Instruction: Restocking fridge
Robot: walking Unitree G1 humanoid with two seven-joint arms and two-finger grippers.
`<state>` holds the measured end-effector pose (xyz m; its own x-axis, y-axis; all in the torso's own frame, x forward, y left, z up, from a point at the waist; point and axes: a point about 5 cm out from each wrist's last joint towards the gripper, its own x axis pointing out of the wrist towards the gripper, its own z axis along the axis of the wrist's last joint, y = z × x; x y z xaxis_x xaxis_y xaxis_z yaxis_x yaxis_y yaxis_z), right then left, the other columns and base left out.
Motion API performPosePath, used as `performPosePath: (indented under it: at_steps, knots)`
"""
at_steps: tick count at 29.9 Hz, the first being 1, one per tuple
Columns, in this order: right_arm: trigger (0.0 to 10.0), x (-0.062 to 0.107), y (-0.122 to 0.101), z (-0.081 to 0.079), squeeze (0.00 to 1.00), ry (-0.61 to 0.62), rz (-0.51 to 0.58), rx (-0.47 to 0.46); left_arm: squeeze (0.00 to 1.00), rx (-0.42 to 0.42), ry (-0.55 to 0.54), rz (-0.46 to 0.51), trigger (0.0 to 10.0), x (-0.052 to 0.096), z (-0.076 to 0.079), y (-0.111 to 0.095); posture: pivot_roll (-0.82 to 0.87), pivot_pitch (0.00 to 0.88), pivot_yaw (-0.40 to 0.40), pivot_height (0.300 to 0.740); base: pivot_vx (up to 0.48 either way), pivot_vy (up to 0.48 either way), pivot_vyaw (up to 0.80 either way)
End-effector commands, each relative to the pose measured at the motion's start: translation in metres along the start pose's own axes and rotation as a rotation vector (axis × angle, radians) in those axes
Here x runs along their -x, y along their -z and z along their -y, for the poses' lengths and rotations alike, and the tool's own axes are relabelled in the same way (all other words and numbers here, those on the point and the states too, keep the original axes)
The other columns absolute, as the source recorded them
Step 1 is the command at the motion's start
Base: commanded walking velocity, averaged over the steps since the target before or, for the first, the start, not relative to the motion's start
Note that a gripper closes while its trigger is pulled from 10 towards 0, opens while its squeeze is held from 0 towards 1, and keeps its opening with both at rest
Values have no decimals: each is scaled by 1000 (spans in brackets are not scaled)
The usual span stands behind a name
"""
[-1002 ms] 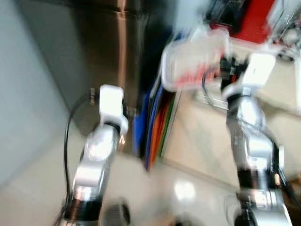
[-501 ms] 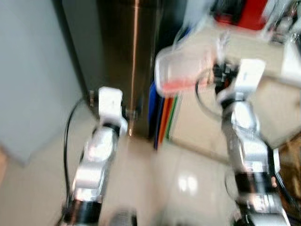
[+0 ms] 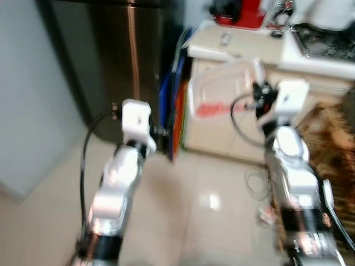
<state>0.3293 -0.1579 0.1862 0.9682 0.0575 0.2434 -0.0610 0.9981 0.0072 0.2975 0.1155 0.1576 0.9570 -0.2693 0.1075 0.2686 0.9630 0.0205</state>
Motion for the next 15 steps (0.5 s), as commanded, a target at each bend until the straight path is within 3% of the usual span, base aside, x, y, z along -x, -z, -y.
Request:
performPosePath:
  at_steps: [1,3,7,15]
  knots:
    - [0,0,-2,3,0,8,11,18,0,7,13,5,10000,-1,4,-2,-18,0,-25,740,0,0,-681]
    - [0,1,-1,3,0,9,12,16,0,2,15,5,10000,-1,4,-2,-17,0,-26,740,0,0,-641]
    - [0,2,2,3,0,8,-2,19,0,2,17,7,10000,0,4,-2,-18,0,-24,740,0,-154,0]
    - [0,3,6,6,0,13,-14,23,0,13,30,20,10000,3,7,-3,-19,0,-24,740,0,-480,0]
